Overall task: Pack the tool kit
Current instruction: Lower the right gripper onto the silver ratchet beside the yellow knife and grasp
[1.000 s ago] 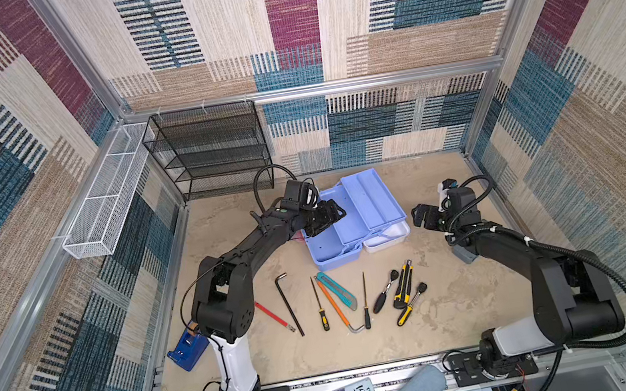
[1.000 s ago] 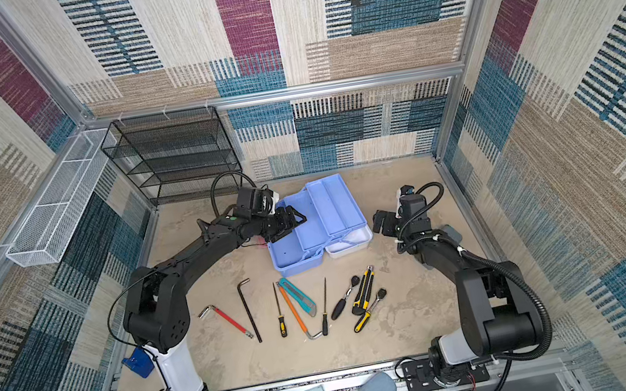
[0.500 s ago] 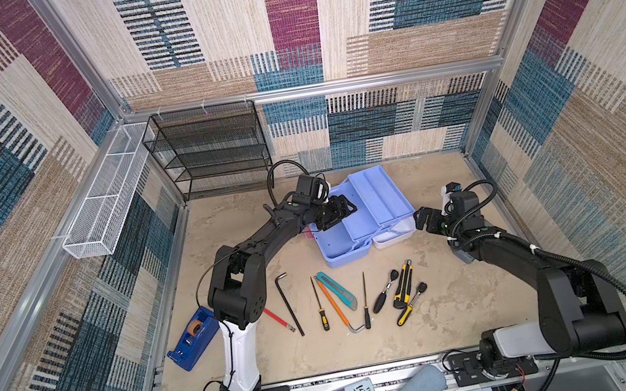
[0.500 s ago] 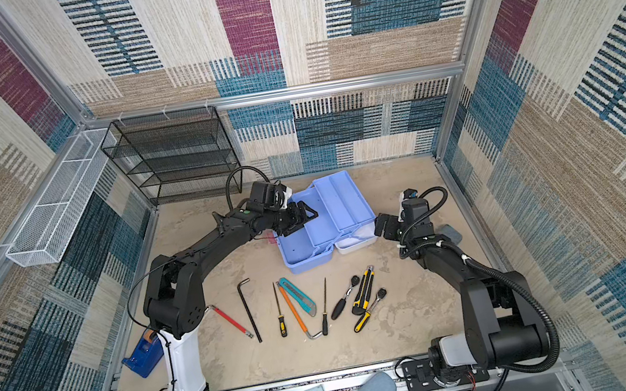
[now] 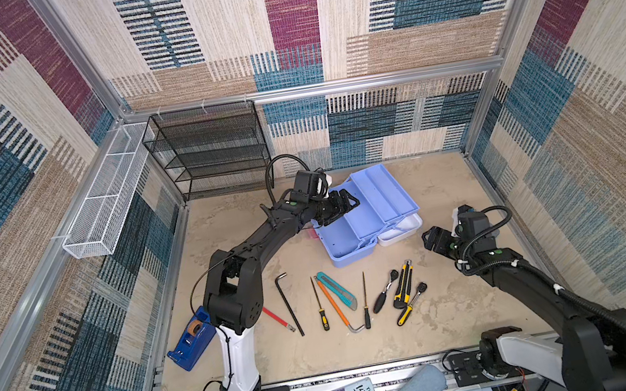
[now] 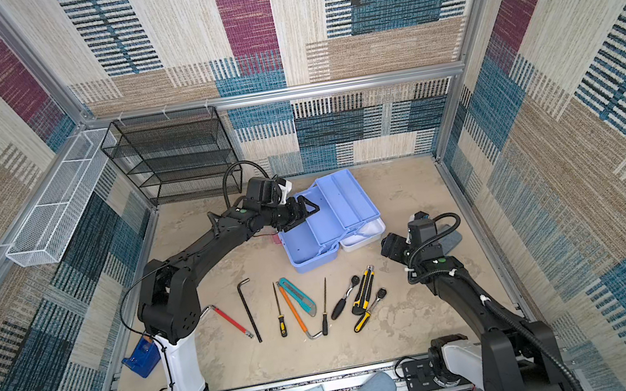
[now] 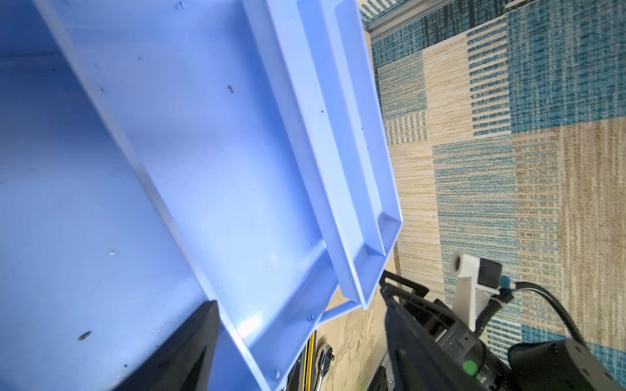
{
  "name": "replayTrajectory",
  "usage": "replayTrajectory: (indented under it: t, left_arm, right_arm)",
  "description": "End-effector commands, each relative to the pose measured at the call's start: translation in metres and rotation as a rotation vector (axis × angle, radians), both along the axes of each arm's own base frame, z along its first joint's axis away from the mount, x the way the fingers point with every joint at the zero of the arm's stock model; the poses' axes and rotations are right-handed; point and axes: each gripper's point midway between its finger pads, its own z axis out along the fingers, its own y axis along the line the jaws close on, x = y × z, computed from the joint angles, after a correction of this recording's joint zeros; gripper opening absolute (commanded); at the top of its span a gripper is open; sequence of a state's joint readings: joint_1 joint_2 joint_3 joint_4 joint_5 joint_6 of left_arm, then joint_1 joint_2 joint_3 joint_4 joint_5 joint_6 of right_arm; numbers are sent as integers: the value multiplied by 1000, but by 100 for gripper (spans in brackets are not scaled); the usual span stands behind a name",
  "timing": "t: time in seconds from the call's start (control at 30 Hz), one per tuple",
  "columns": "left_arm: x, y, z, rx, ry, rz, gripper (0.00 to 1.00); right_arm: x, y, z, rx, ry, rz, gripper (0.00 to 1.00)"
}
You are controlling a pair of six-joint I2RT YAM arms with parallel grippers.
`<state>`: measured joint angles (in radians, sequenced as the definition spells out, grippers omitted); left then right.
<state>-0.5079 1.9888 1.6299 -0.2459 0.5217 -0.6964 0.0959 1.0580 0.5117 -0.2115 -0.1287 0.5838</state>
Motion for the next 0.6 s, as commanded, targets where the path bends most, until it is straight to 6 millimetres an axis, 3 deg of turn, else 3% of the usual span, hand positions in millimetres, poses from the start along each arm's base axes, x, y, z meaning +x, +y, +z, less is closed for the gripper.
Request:
replayTrajectory:
  t: [0.0,0.27,0.57]
  left_arm:
    - [-2,8,5,46,-74,-12,82]
    - [-17,21,3,89,-122,-31,85]
    - [-29,27,-9,91,-137,-59,86]
  right_arm:
    - [-21,9,-7,53,58,-61,83]
    - [-62,32,-18,99,157,-102,73]
    - [-87,56,-39,94,278,-69,64]
